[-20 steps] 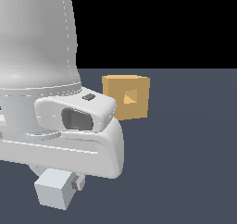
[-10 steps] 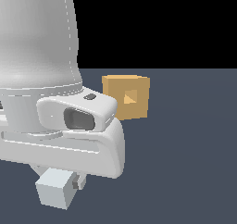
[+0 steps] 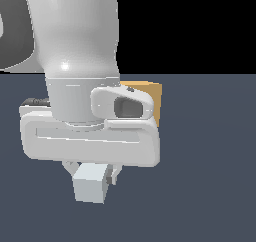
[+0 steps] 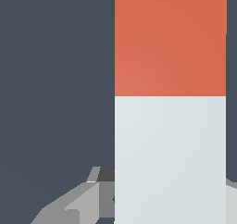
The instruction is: Insert the peg into the horizontal hole in a box.
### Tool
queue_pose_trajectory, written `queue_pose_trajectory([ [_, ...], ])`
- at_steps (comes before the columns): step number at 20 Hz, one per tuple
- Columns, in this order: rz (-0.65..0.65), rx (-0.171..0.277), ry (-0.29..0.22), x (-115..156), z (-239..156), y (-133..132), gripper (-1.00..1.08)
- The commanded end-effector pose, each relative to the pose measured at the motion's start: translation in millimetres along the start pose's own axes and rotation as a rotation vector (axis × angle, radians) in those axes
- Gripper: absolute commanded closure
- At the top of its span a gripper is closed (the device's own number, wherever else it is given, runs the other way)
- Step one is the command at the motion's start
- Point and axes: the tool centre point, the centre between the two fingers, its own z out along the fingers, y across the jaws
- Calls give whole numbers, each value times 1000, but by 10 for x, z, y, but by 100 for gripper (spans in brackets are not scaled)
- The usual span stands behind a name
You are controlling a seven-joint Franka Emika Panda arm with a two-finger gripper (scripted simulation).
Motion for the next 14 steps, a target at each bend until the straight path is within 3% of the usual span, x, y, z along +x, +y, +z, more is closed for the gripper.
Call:
queue_pose_trajectory([
  [1,-35,-3,-1,117,-73,152,108],
  [14,-261,-3,-1,963,-433,958,108],
])
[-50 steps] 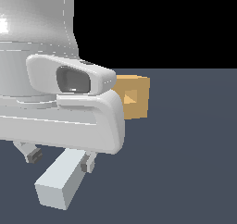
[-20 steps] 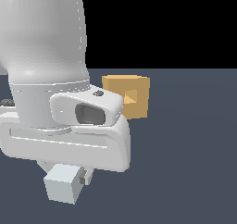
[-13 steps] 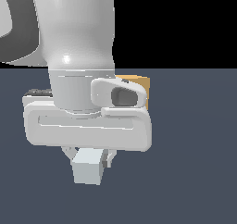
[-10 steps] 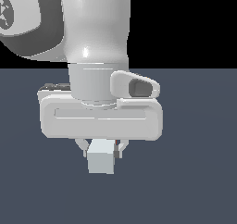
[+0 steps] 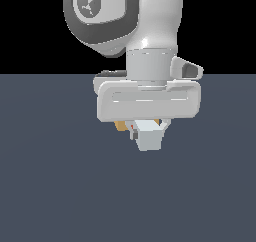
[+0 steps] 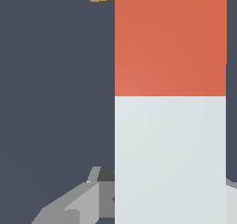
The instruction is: Insert the peg into the horizontal hole in a box.
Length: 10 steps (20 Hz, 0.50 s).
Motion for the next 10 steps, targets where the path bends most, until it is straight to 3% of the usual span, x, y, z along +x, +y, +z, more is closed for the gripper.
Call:
queue_pose_trajectory([
  [1,-36,-2,-1,114,-72,156,108],
  [10,-113,-2,0,379,-184,450,108],
])
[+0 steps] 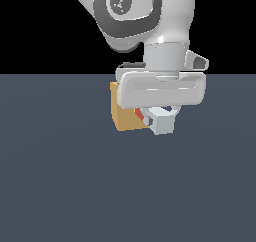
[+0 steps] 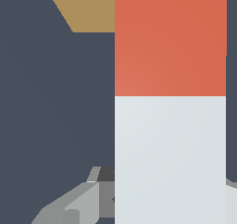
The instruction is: Insert the peg into the horizontal hole in a box.
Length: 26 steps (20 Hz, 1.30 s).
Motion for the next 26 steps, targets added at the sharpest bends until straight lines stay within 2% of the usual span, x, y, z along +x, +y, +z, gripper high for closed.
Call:
queue_pose_trajectory([
  [1,-13,-3,-1,35,-36,63,108],
  [22,-17,-2,-1,43,-36,67,108],
  [26,-17,-2,-1,133,-39,58,108],
])
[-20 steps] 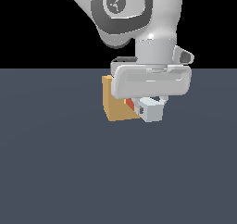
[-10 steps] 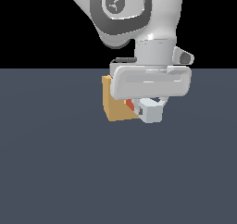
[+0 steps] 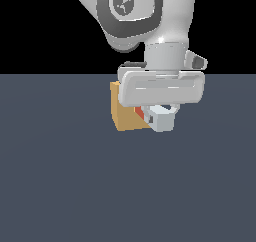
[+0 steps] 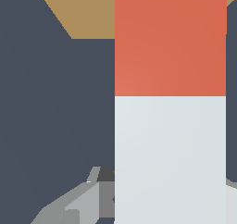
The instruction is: Insert the peg into the horizontal hole in a box.
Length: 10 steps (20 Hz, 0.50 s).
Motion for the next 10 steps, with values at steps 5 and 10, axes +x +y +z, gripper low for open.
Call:
queue_pose_trajectory([
  [5,-2,-5,-1,362,-27,9,108],
  [10,-2,-6,-1,734,-35,10,108],
])
